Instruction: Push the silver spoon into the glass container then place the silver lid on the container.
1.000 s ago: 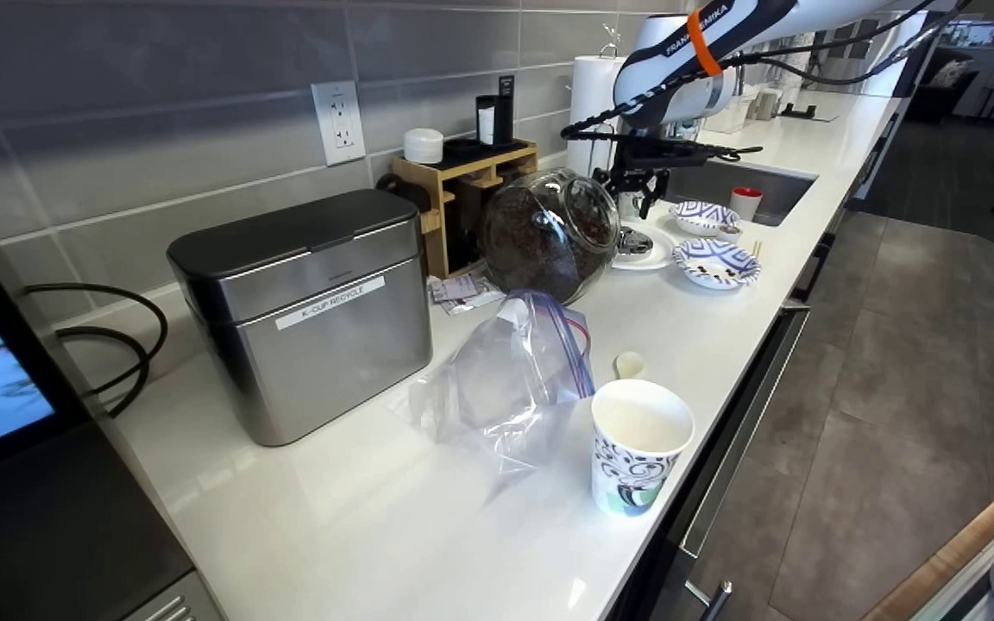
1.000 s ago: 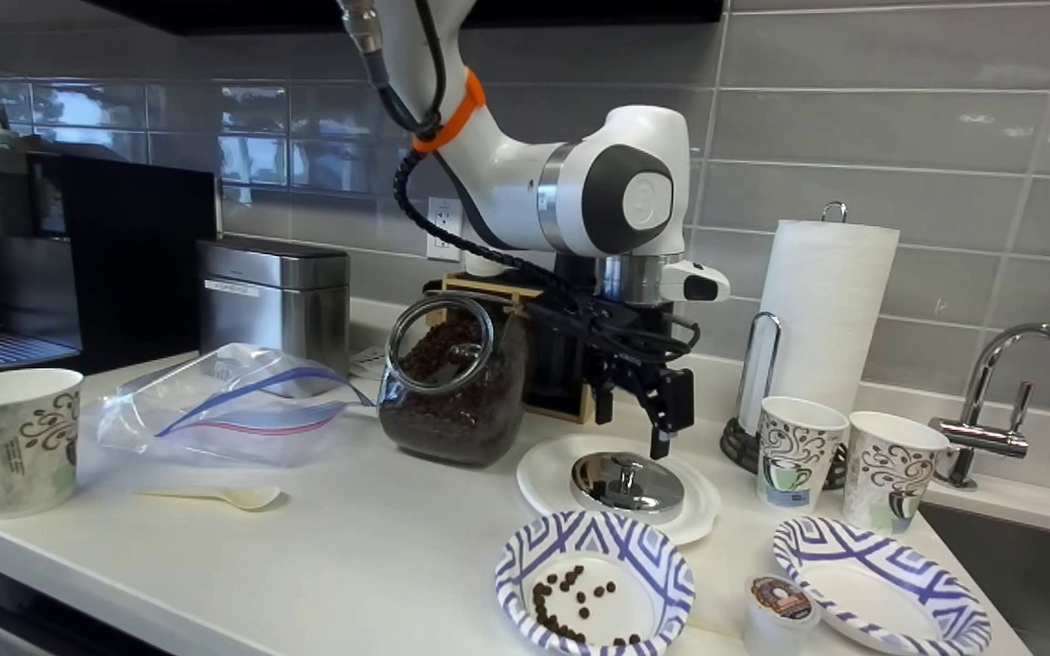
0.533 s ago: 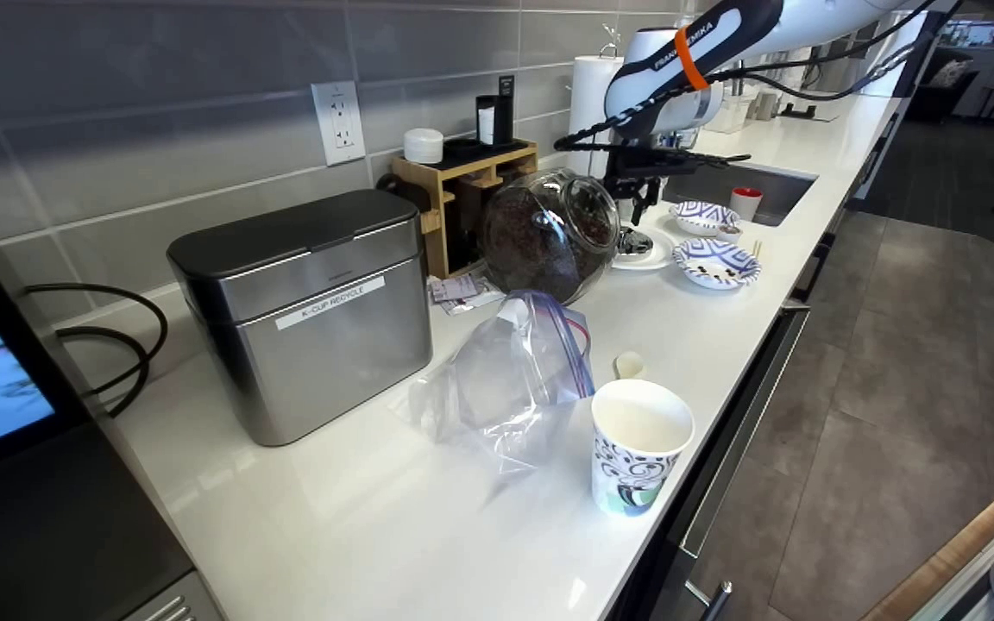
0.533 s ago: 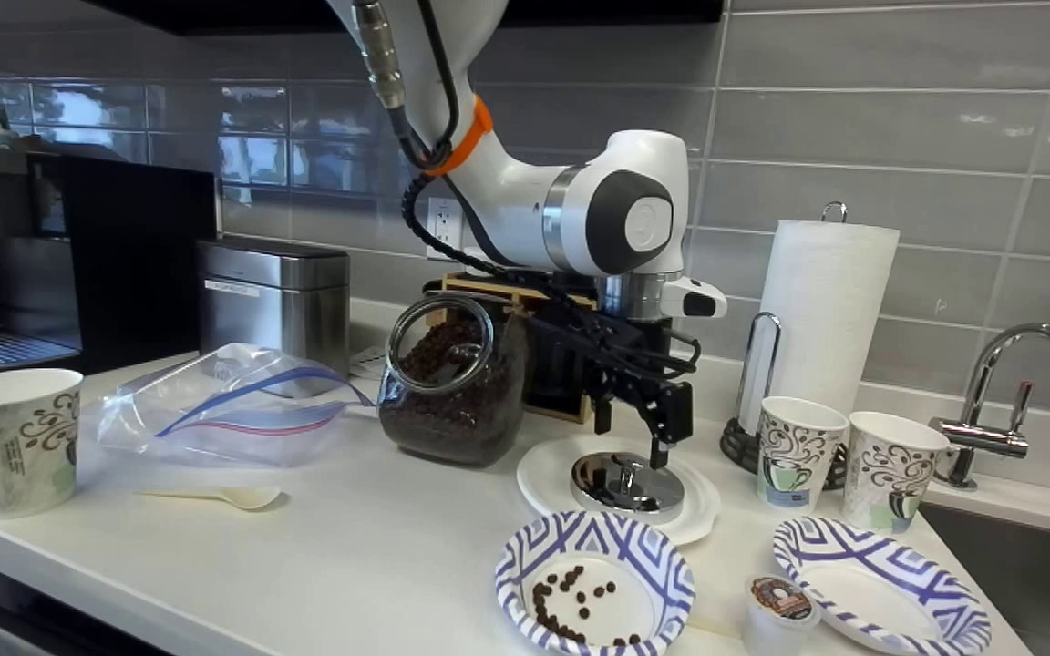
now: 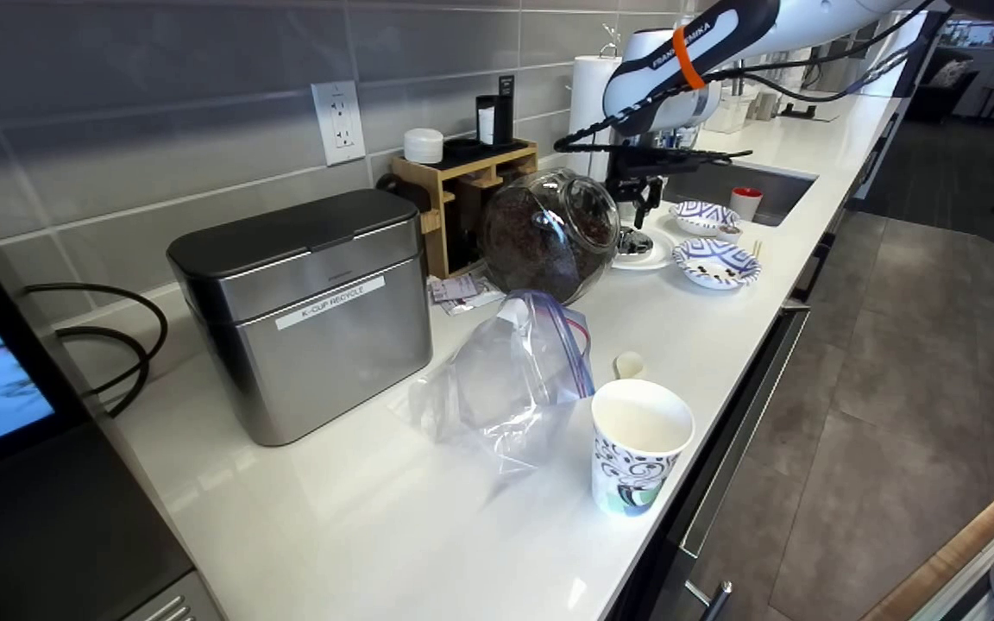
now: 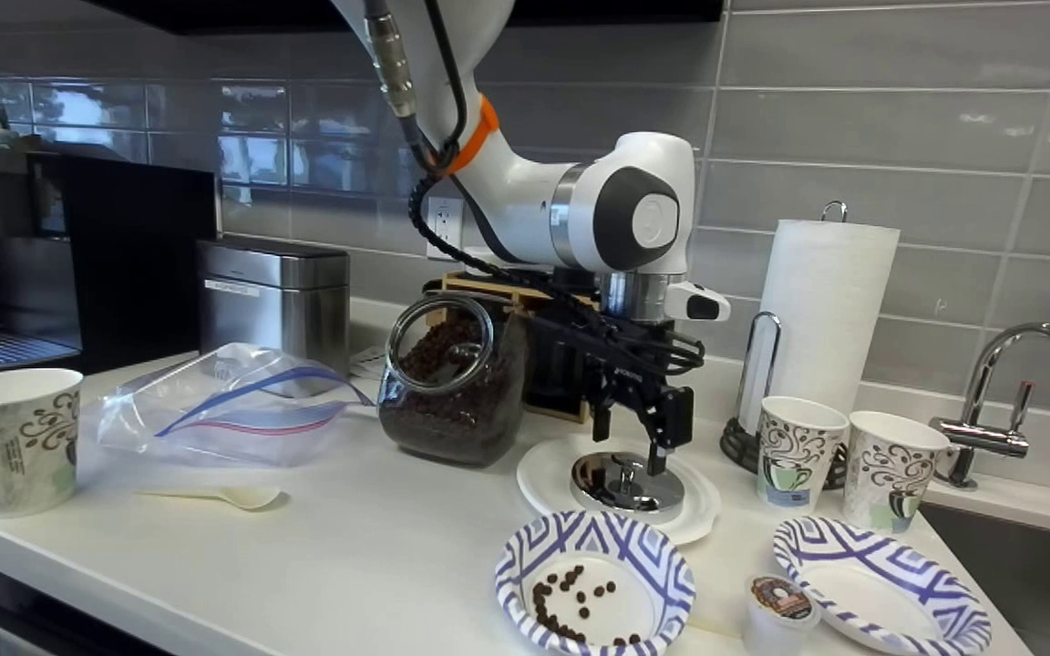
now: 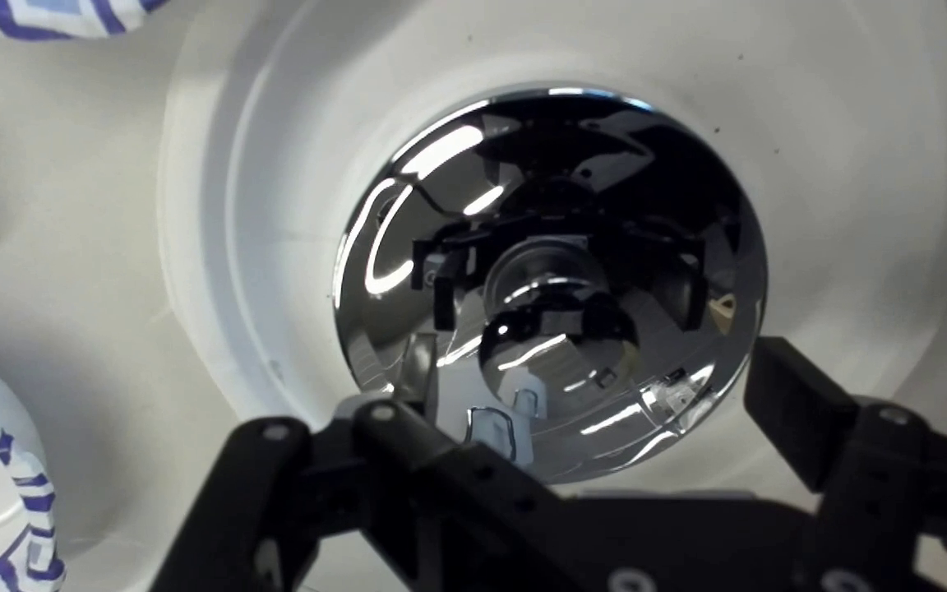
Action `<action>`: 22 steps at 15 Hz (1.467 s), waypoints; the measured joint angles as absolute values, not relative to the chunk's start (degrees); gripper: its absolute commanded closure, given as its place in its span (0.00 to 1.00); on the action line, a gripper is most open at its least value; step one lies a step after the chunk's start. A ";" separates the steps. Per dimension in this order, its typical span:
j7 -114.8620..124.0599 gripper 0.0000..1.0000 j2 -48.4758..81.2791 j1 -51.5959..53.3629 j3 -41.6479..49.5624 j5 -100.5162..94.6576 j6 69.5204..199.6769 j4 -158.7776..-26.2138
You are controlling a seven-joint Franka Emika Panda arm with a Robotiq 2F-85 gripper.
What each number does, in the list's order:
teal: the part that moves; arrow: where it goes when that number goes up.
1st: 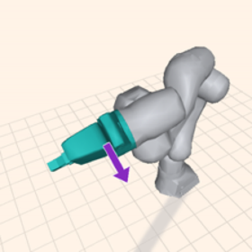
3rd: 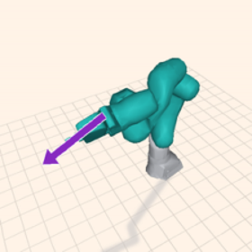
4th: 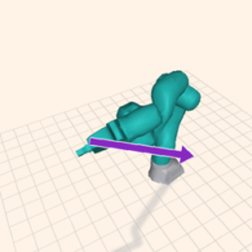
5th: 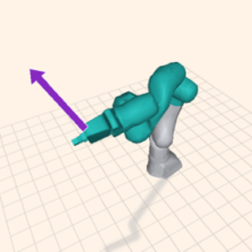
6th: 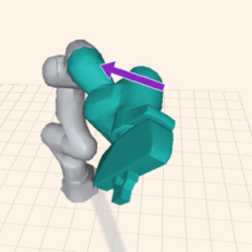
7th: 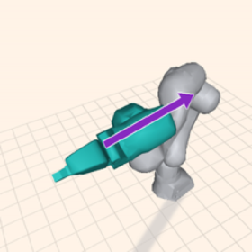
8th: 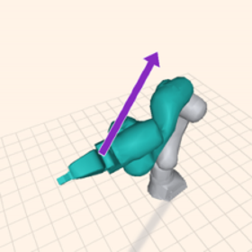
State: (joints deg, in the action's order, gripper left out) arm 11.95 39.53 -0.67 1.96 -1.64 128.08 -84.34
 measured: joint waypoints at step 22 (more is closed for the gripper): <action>7.98 0.79 39.53 -0.71 2.43 -1.75 125.65 -82.73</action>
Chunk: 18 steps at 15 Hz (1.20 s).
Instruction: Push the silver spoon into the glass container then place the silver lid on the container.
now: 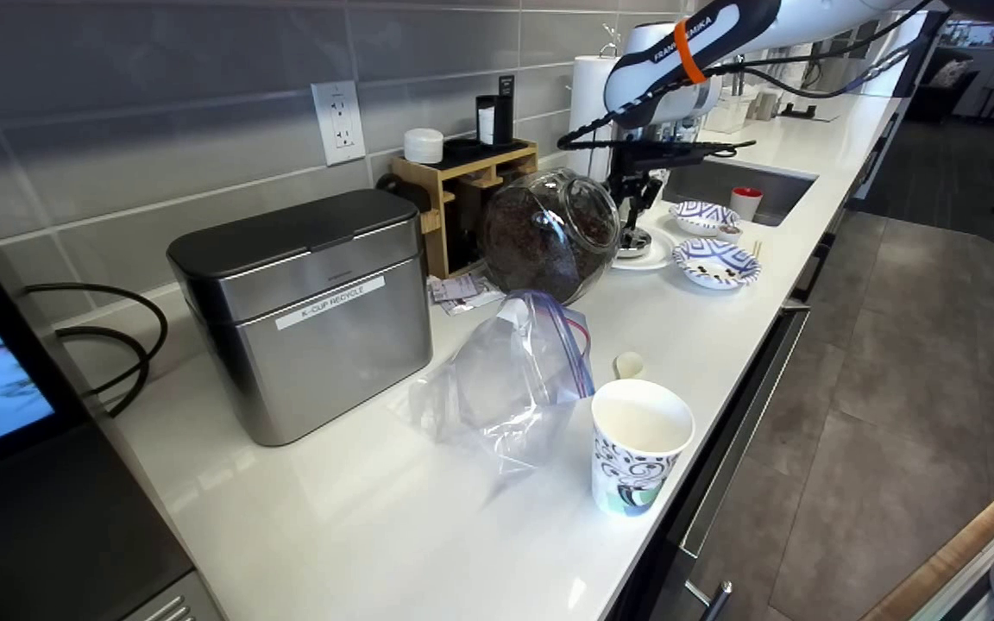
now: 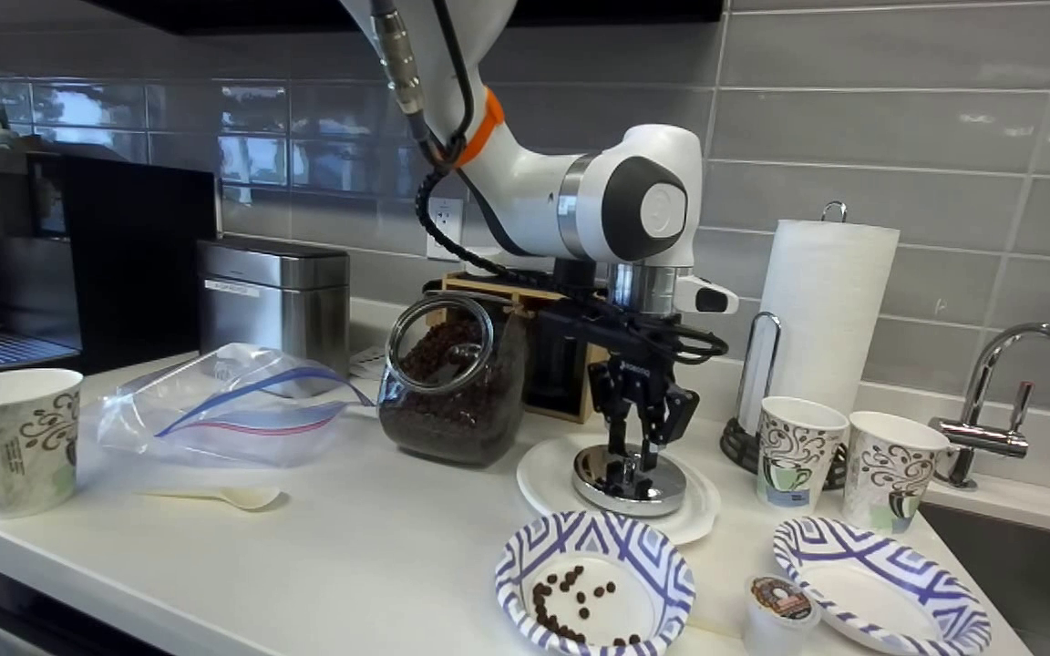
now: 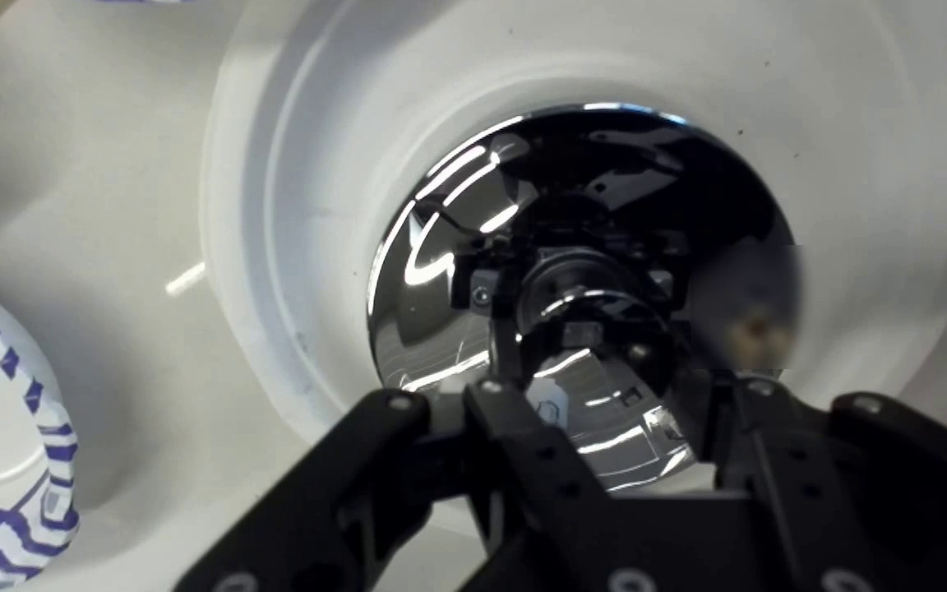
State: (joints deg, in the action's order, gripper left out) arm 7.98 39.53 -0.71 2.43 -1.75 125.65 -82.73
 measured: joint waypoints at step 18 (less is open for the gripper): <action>-5.43 0.79 11.27 -1.76 -1.28 -0.83 147.96 -115.49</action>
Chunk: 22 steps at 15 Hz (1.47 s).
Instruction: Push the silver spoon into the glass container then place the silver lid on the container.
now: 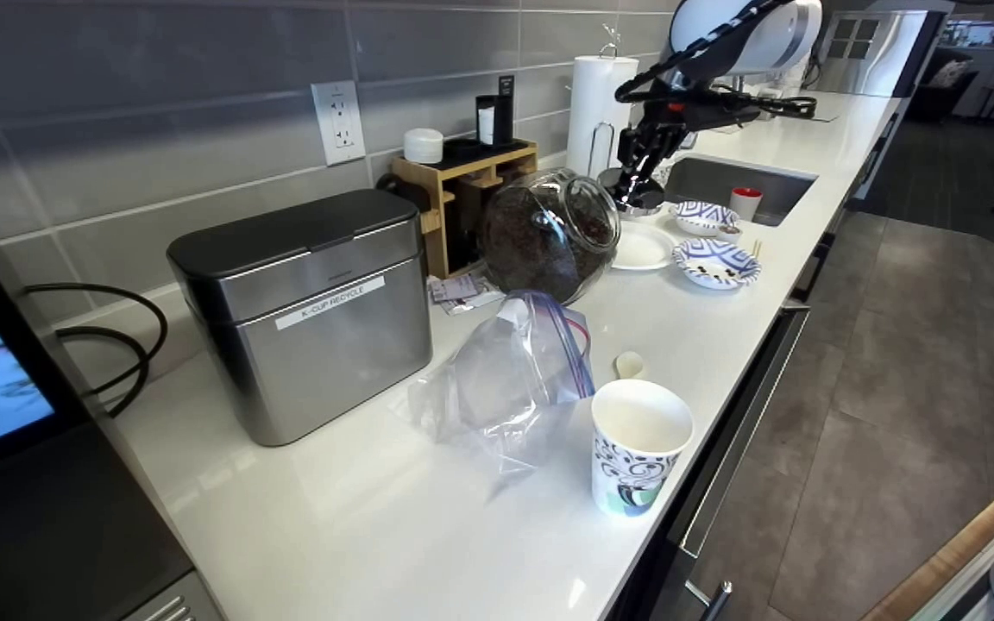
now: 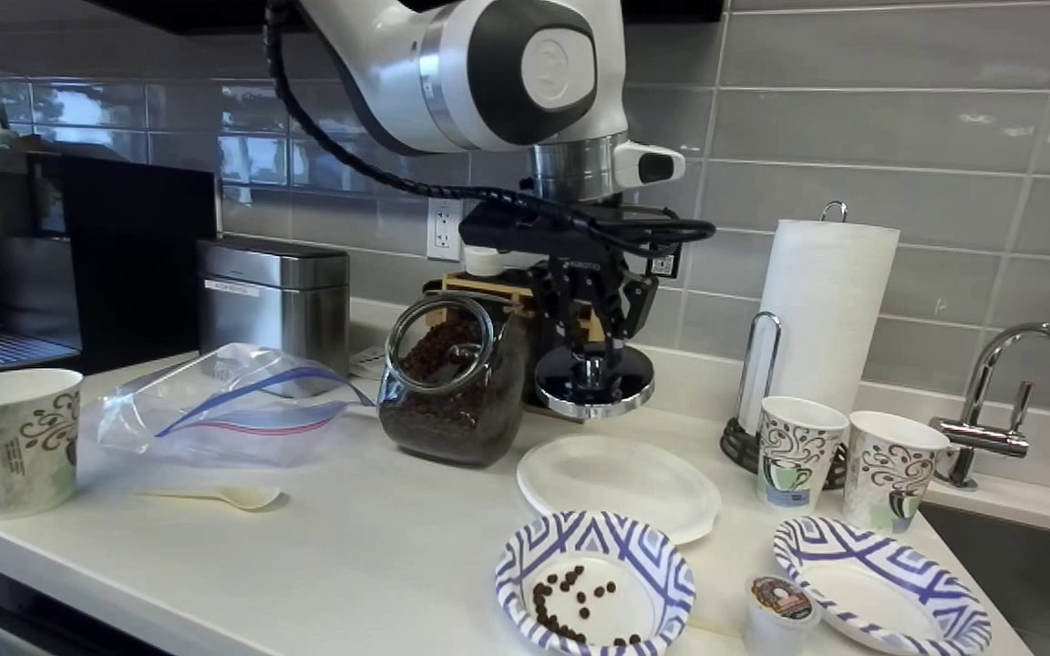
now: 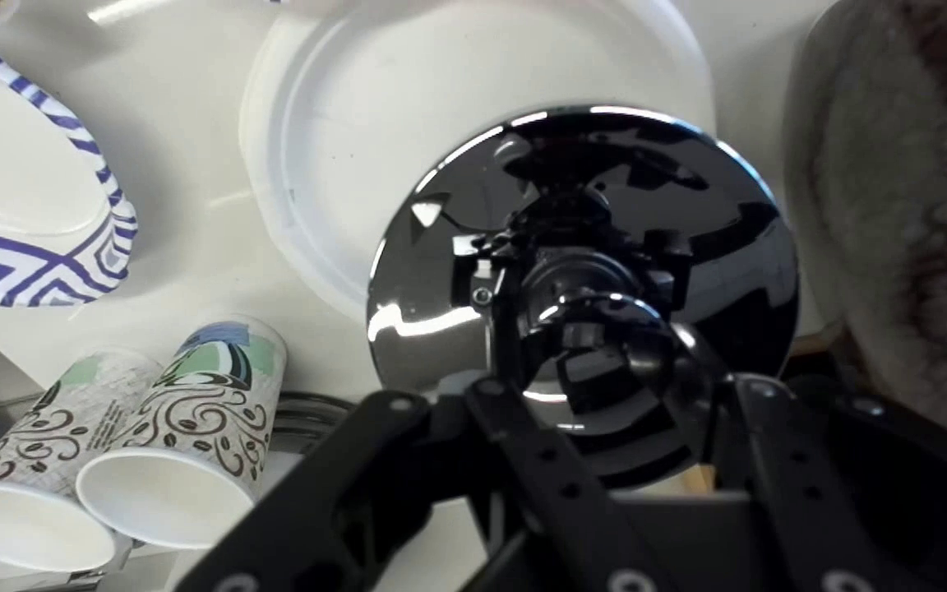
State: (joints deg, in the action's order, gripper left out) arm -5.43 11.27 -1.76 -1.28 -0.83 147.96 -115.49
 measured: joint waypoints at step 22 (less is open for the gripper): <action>-20.97 0.79 -10.44 1.49 -3.11 10.57 160.24 -135.40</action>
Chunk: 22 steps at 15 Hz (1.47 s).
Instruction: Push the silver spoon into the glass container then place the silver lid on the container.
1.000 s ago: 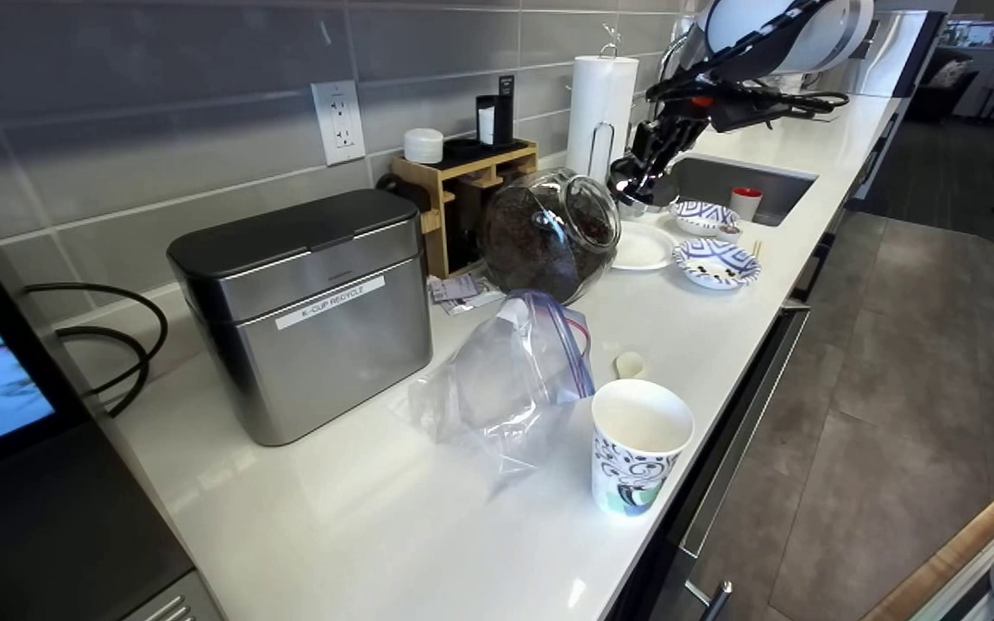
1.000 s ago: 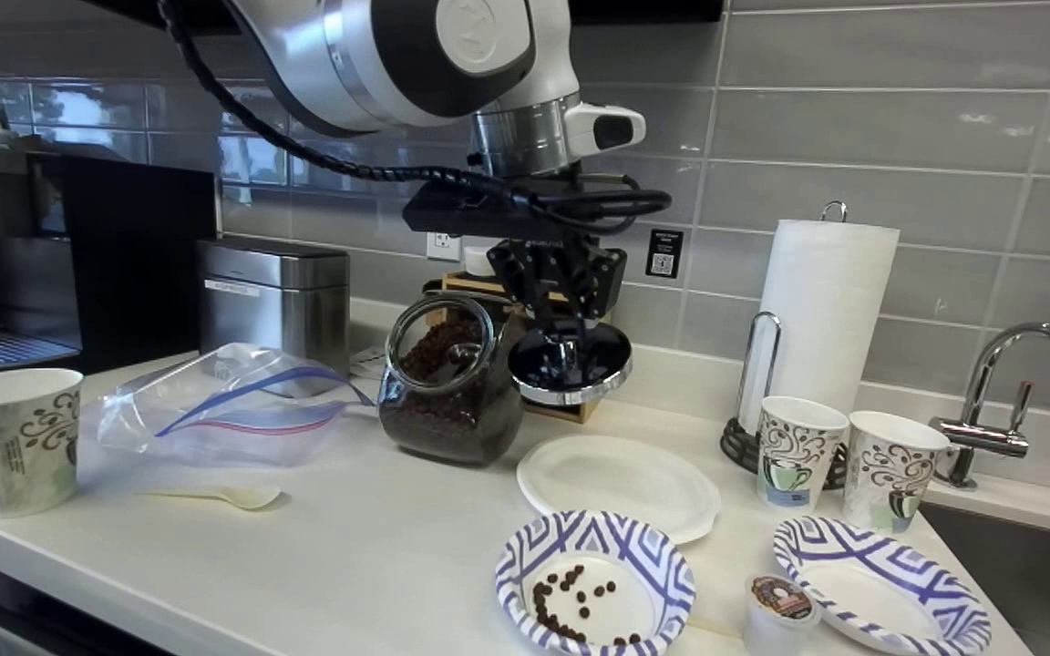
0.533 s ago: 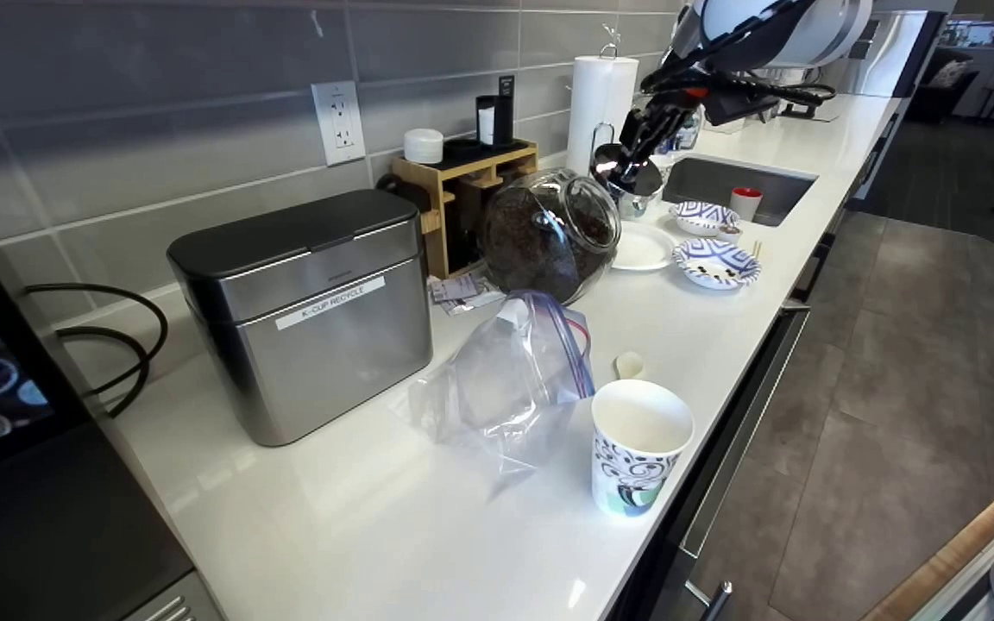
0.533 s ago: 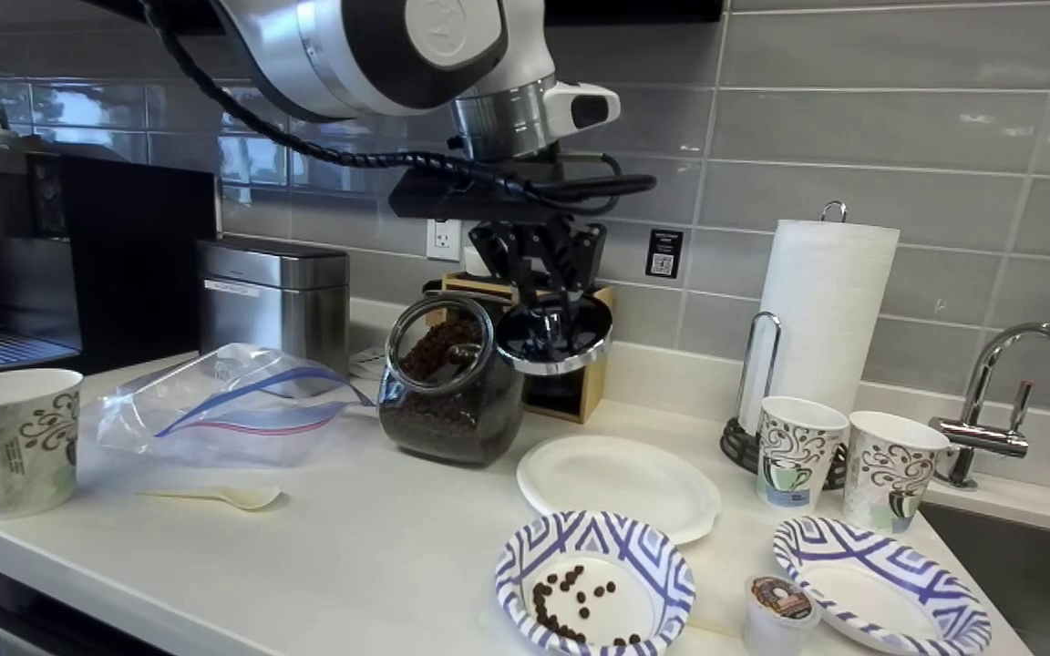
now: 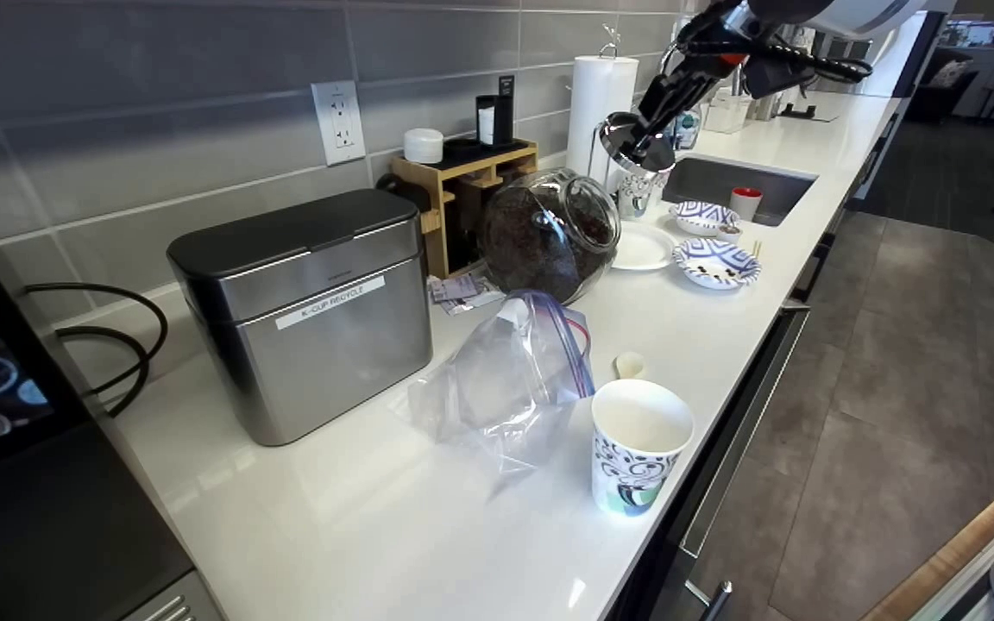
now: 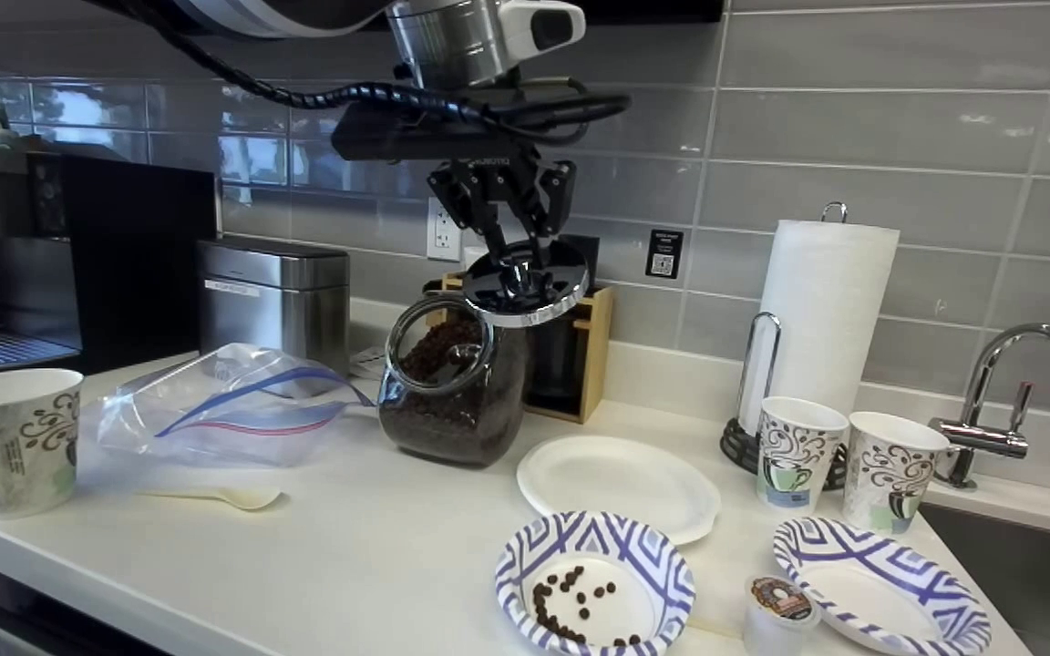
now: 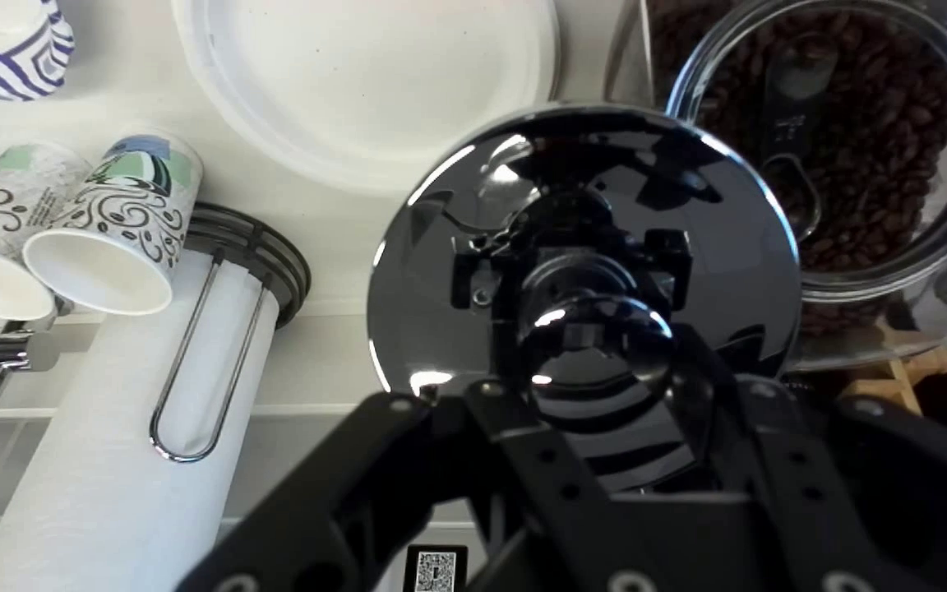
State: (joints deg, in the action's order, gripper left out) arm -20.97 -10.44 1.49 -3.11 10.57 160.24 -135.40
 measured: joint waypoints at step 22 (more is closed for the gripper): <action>-8.86 0.79 -12.14 7.44 -4.88 4.99 169.88 -143.84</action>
State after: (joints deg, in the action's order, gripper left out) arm -8.86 -12.14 7.44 -4.88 4.99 169.88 -143.84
